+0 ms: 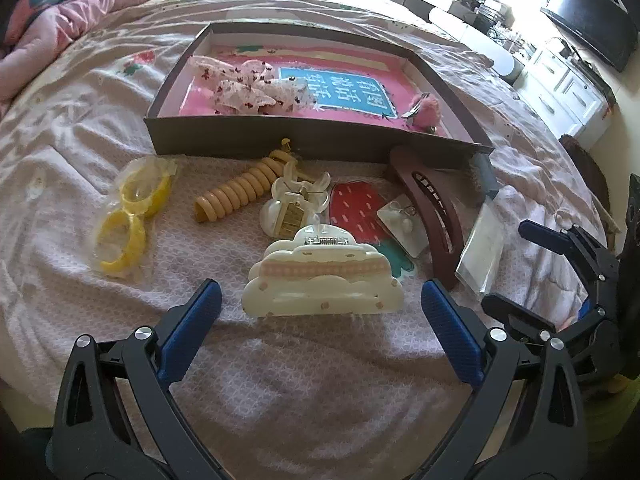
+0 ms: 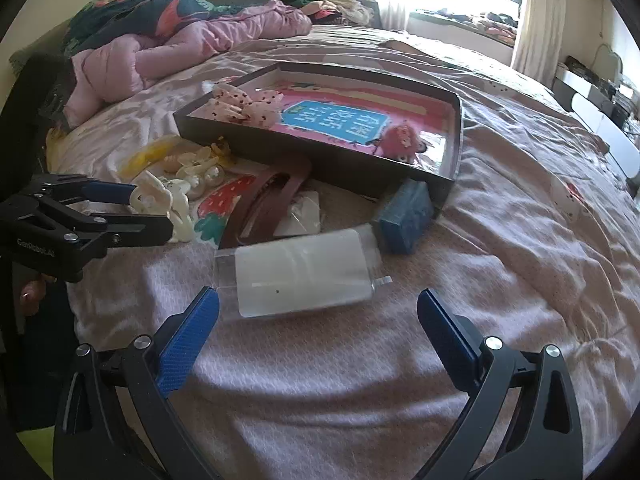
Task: Organize jewelry
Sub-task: 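Grasp the cream cloud claw clip with the left tool while the right tool grasps the clear plastic packet, then carry the claw clip into the tray with the left tool while the right tool releases the packet there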
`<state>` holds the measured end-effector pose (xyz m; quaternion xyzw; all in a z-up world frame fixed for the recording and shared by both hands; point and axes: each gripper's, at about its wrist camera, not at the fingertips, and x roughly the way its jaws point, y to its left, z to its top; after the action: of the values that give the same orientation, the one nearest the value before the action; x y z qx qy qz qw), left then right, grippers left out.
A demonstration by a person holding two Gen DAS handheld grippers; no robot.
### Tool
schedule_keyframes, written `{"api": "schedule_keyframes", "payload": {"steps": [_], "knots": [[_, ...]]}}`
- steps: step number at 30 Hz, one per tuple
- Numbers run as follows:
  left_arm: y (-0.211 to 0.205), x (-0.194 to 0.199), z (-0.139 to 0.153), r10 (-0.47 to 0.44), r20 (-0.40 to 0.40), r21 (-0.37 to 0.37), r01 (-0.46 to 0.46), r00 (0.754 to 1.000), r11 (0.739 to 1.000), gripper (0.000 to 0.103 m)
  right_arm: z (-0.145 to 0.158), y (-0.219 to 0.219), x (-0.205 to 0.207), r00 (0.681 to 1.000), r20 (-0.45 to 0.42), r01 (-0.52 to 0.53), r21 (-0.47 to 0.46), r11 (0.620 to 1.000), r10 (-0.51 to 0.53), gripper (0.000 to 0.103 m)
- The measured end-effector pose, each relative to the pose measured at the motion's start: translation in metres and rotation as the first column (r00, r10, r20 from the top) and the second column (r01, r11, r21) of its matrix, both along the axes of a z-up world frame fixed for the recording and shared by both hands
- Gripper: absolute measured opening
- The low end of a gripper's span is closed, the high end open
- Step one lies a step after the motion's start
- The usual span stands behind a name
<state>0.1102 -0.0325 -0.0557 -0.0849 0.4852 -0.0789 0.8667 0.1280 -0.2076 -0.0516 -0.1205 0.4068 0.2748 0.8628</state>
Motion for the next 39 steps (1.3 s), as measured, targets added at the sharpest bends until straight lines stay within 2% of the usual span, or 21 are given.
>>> {"api": "schedule_keyframes", "payload": {"steps": [2, 3, 7, 15, 17, 22, 39], "knots": [[0.000, 0.002, -0.001, 0.001, -0.005, -0.008, -0.001, 1.000, 1.000, 0.088, -0.001, 0.004, 0.003, 1.000, -0.001, -0.008, -0.003, 1.000, 0.008, 0.097], [0.000, 0.002, -0.002, 0.000, -0.007, -0.009, 0.000, 1.000, 1.000, 0.081, -0.001, 0.005, 0.004, 1.000, -0.003, -0.011, -0.002, 1.000, 0.011, 0.097], [0.000, 0.004, -0.003, -0.008, -0.009, -0.016, 0.008, 1.000, 1.000, 0.071, -0.004, 0.011, 0.009, 1.000, -0.022, -0.022, 0.001, 1.000, 0.022, 0.097], [0.003, 0.001, -0.001, -0.021, -0.006, -0.030, 0.021, 1.000, 0.999, 0.069, -0.010, 0.020, 0.011, 0.999, -0.038, -0.023, -0.002, 1.000, 0.023, 0.096], [0.003, -0.001, 0.002, -0.026, 0.002, -0.035, 0.026, 1.000, 0.999, 0.067, -0.009, 0.021, 0.011, 0.999, -0.037, -0.022, -0.005, 1.000, 0.022, 0.087], [0.005, -0.003, 0.006, -0.028, 0.013, -0.039, 0.028, 1.000, 0.999, 0.066, -0.006, 0.020, 0.008, 0.999, -0.038, -0.032, -0.009, 0.999, 0.032, 0.084], [0.023, -0.003, 0.032, 0.004, 0.081, -0.046, -0.001, 0.997, 0.999, 0.066, 0.030, 0.003, 0.015, 0.999, -0.003, 0.032, 0.055, 0.998, -0.032, 0.083]]}}
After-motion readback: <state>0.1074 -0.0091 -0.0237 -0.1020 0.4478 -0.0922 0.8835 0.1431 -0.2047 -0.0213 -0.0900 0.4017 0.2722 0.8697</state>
